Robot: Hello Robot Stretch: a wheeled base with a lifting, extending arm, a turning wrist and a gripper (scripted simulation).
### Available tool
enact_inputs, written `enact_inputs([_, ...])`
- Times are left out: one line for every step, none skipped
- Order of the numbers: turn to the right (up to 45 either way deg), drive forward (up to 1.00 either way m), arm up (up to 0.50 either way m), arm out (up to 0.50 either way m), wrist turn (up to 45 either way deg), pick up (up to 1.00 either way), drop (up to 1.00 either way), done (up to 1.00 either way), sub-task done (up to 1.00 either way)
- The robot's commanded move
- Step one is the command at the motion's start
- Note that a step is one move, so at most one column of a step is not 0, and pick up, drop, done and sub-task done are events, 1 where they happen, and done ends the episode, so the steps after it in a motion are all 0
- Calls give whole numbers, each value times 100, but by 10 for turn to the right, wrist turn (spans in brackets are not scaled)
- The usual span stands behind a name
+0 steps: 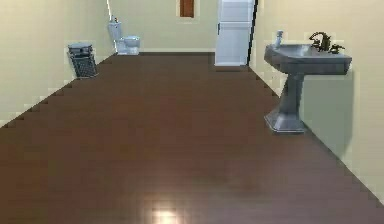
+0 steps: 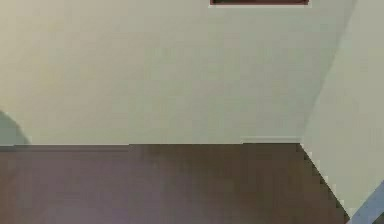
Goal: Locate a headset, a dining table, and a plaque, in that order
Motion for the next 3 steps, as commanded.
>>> enact_inputs([0,100,0,0,0,0,0,0,0])
enact_inputs([0,100,0,0,0,0,0,0,0])
enact_inputs([0,100,0,0,0,0,0,0,0])
